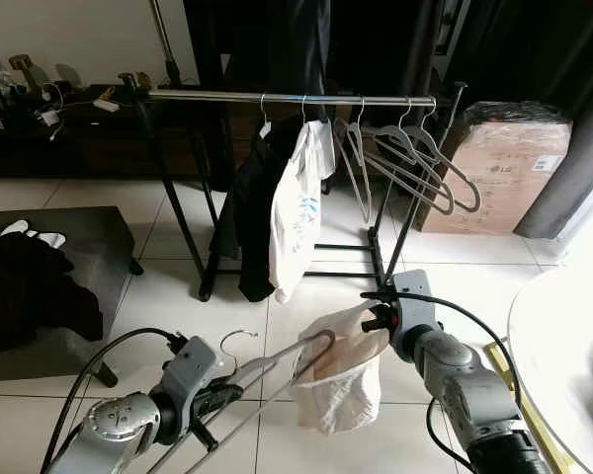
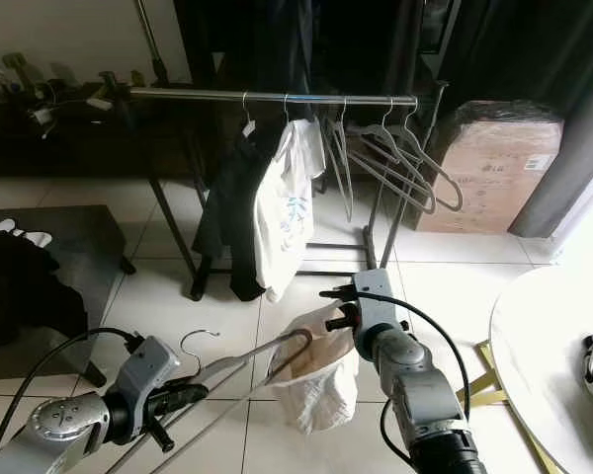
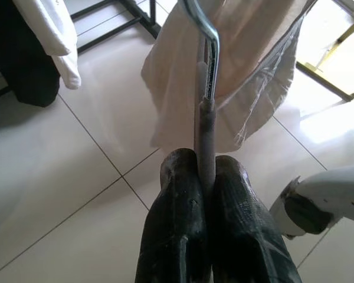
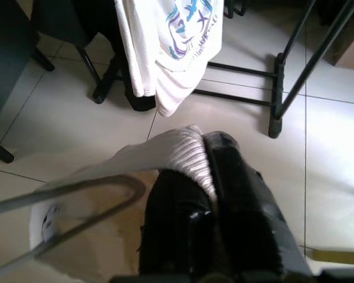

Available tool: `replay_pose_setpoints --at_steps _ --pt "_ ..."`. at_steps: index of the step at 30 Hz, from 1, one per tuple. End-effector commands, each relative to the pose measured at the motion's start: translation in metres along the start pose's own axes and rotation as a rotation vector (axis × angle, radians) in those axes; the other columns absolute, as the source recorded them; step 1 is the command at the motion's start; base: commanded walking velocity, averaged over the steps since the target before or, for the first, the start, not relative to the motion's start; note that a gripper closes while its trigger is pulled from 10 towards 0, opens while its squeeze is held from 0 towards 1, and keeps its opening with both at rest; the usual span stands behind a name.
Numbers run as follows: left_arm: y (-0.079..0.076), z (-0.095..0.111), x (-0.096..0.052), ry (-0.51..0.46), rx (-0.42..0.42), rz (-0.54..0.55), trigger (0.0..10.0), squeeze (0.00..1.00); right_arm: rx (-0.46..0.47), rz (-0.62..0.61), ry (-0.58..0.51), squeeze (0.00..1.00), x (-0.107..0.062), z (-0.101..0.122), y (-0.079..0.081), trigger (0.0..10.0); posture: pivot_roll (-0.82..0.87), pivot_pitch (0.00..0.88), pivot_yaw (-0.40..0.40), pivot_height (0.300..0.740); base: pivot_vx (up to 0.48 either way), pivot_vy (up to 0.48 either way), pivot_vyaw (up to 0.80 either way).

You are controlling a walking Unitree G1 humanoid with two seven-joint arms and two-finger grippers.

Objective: Hang hanger

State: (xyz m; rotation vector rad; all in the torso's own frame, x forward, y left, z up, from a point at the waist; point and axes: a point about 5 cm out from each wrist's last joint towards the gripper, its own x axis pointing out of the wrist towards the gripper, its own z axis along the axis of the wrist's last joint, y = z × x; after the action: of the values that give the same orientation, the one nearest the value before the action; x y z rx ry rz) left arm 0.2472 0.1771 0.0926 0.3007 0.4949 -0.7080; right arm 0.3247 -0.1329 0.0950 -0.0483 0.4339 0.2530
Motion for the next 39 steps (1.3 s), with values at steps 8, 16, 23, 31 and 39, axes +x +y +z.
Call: replay_pose_setpoints --at_steps 8,16,23,31,39 --pt "-0.009 0.001 0.006 -0.009 -0.020 -0.055 10.0 0.00 0.002 0.109 -0.030 0.00 -0.003 0.008 0.014 10.0 0.08 0.134 -0.020 0.740 0.000 0.000 0.00" --pt "-0.016 0.000 0.004 -0.008 -0.041 -0.128 10.0 0.00 -0.007 0.155 -0.027 0.00 -0.003 0.008 0.021 10.0 0.08 0.136 -0.021 0.740 0.000 0.000 0.00" --pt "-0.005 0.005 0.010 -0.025 -0.002 -0.020 10.0 0.00 -0.009 0.172 -0.030 0.00 -0.005 0.012 0.023 10.0 0.08 0.136 -0.021 0.740 0.000 0.000 0.00" --pt "-0.003 0.008 0.013 -0.027 0.010 0.008 10.0 0.00 -0.010 0.167 -0.030 0.00 -0.005 0.012 0.023 10.0 0.08 0.137 -0.019 0.740 0.000 0.000 0.00" --pt "-0.007 0.007 0.012 -0.016 0.020 -0.024 10.0 0.00 -0.023 0.172 -0.034 0.00 -0.006 0.012 0.025 10.0 0.08 0.137 -0.018 0.740 0.000 0.000 0.00"
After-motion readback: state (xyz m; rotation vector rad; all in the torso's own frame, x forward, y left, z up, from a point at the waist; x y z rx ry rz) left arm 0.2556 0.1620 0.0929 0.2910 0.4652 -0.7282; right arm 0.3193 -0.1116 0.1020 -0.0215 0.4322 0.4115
